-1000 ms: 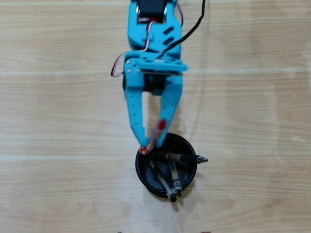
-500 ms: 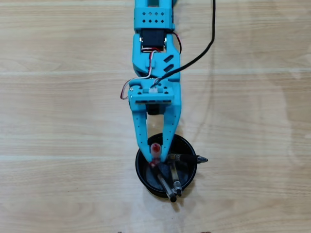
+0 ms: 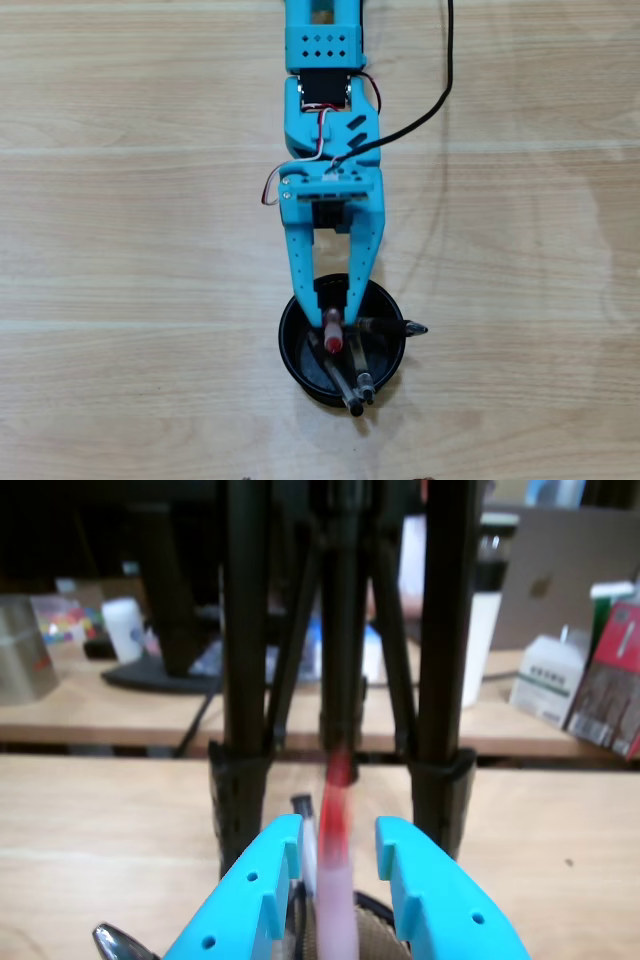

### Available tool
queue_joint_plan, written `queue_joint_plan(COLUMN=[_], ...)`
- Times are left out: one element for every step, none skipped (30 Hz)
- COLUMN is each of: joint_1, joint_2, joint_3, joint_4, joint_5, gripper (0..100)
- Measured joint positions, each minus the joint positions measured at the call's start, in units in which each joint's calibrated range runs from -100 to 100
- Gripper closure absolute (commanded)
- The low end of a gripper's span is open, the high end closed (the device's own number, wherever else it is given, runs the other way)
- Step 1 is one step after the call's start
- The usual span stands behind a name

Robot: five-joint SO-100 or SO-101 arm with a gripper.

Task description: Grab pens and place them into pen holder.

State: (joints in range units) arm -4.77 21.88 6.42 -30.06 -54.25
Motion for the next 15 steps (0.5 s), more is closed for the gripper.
queue_joint_plan(joint_1=[0.0, 0.0, -0.1, -0.1, -0.2, -0.2, -0.2, -0.2, -0.2, -0.3, -0.6, -1.0, -1.6, -2.4, -3.0], joint_2=[0.0, 0.0, 0.0, 0.0, 0.0, 0.0, 0.0, 0.0, -0.3, -1.4, -3.0, -5.4, -8.4, -11.9, -15.9], joint_3=[0.0, 0.0, 0.0, 0.0, 0.0, 0.0, 0.0, 0.0, 0.3, 1.1, 2.3, 3.9, 5.8, 7.9, 10.4], joint_4=[-0.3, -0.5, -0.6, -0.6, -0.7, -0.7, -0.8, -0.8, -0.8, -0.7, 0.1, 2.0, 4.6, 7.8, 11.6], joint_5=[0.0, 0.0, 0.0, 0.0, 0.0, 0.0, 0.0, 0.3, 1.1, 2.3, 3.5, 5.1, 6.4, 7.8, 9.4], gripper=[90, 90, 90, 90, 90, 91, 92, 93, 93, 93, 93, 93, 93, 93, 93])
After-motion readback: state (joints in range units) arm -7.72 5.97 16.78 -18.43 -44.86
